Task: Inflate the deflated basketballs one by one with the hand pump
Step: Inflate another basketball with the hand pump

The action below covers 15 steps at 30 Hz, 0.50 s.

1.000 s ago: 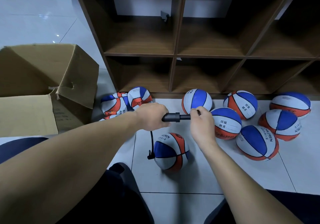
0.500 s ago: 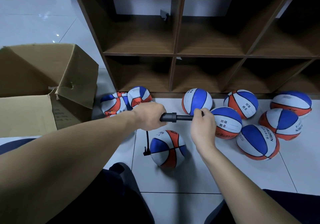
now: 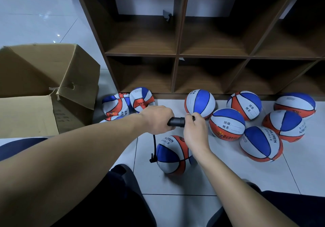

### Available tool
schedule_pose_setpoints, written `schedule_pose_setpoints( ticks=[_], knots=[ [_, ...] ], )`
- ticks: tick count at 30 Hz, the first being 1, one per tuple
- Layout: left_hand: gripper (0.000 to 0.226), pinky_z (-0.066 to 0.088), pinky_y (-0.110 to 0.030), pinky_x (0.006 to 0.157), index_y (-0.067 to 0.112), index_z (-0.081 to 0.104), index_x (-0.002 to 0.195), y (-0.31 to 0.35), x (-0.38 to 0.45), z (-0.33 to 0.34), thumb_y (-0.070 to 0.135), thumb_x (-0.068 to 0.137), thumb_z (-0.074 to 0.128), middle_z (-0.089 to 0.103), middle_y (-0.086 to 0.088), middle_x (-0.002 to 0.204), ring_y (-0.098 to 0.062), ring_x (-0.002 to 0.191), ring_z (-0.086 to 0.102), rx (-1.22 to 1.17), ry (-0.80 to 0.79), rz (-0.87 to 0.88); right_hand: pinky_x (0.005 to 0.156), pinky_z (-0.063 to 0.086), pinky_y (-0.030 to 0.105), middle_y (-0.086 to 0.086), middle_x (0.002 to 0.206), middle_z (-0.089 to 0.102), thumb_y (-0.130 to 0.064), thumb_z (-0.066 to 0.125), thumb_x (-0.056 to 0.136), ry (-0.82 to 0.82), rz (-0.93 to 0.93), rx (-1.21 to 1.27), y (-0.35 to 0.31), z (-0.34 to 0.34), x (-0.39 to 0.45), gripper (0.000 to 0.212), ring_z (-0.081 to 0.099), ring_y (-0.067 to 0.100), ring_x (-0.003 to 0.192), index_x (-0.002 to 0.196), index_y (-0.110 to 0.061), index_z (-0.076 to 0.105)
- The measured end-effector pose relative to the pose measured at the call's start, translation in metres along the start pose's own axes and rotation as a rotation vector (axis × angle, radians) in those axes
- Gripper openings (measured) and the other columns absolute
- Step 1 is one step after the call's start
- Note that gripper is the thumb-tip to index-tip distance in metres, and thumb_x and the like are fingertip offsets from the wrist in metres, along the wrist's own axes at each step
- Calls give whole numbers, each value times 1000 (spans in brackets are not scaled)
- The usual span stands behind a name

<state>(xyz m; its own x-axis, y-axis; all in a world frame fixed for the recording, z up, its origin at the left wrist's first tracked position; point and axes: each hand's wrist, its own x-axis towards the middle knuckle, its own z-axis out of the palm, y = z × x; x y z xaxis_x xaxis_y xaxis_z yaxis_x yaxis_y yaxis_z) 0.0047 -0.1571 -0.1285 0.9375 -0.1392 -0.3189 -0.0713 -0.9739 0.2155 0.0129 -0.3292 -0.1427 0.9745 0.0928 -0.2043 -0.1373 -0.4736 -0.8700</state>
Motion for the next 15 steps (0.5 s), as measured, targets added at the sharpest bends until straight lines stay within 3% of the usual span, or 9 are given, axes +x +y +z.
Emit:
schedule_pose_setpoints(
  ticks=[4, 8, 11, 13, 15],
  knots=[
    [26, 51, -33, 62, 30, 64, 86, -4, -1, -1, 50, 102, 61, 65, 4, 74, -18, 70, 64, -4, -2, 4, 62, 37, 36, 2, 74, 50, -28, 48, 108, -68, 2, -13, 0, -4, 6, 33, 45, 20, 69, 78, -13, 47],
    [29, 48, -32, 60, 31, 59, 81, -6, 0, -1, 50, 102, 63, 64, 4, 74, -16, 68, 62, -7, -11, 4, 52, 34, 25, -2, 67, 45, -26, 50, 107, -94, -15, -43, -1, -13, 10, 35, 41, 16, 62, 74, -14, 45],
    [29, 50, -33, 59, 31, 58, 79, -16, -3, -4, 48, 102, 64, 65, 3, 75, -17, 69, 63, -38, -31, -33, 58, 30, 34, -3, 62, 38, -22, 52, 99, -47, 17, -31, 1, -28, 20, 33, 35, 19, 61, 69, -16, 40],
    [23, 58, -38, 65, 29, 66, 88, -27, -6, -6, 47, 102, 65, 68, 1, 79, -19, 73, 66, -64, -57, -64, 60, 28, 40, 2, 64, 36, -22, 53, 92, 28, 97, 36, 4, -41, 30, 26, 32, 21, 64, 70, -18, 41],
    [20, 58, -36, 65, 28, 70, 96, -31, -7, -7, 46, 103, 66, 69, 1, 81, -18, 75, 67, -82, -63, -80, 60, 28, 42, 4, 67, 36, -22, 53, 91, 81, 194, 119, 7, -51, 38, 21, 31, 23, 66, 72, -19, 44]
  ],
)
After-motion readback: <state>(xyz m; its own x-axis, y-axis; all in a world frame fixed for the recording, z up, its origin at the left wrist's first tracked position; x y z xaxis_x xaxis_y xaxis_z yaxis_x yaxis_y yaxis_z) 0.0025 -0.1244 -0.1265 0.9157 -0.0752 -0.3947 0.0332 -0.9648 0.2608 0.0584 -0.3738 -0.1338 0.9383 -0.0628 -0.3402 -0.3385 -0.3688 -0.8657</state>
